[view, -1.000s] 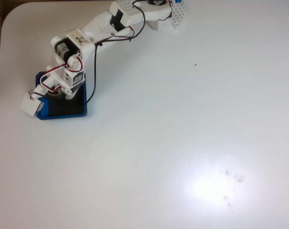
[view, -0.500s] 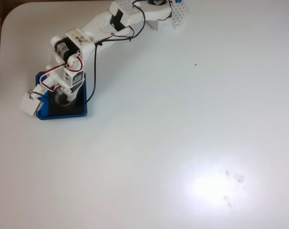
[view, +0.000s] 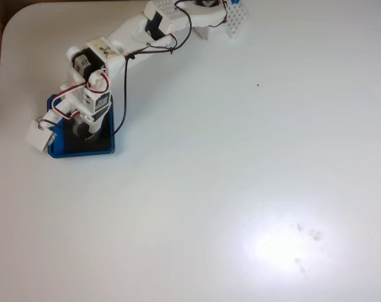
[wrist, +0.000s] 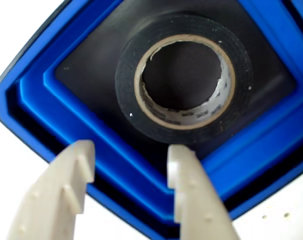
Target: Pick the black tape roll and drop it in the blue box
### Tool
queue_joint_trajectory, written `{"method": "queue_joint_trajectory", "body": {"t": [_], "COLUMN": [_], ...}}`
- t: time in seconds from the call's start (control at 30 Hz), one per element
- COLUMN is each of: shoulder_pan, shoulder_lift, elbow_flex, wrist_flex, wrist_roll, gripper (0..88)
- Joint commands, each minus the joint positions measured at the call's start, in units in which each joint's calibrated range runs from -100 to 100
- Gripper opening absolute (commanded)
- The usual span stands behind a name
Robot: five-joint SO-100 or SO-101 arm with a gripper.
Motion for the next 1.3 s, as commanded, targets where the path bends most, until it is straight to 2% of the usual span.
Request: {"method": "queue_joint_trajectory", "body": {"t": [0.0,0.87,1.03,1.27], "shoulder_pan": [0.8,0.6,0.6,0.2], "shoulder_lift": [-13.0,-27.9,-37.4,-55.2], "elbow_flex": [-4.1,-0.2,15.1,51.2], "wrist_flex": [7.1,5.2,-1.4,-18.4], "wrist_roll": [0.4,-0.5,-0.5,-0.5], "gripper": [13.5,14.3,14.3,14.3]}}
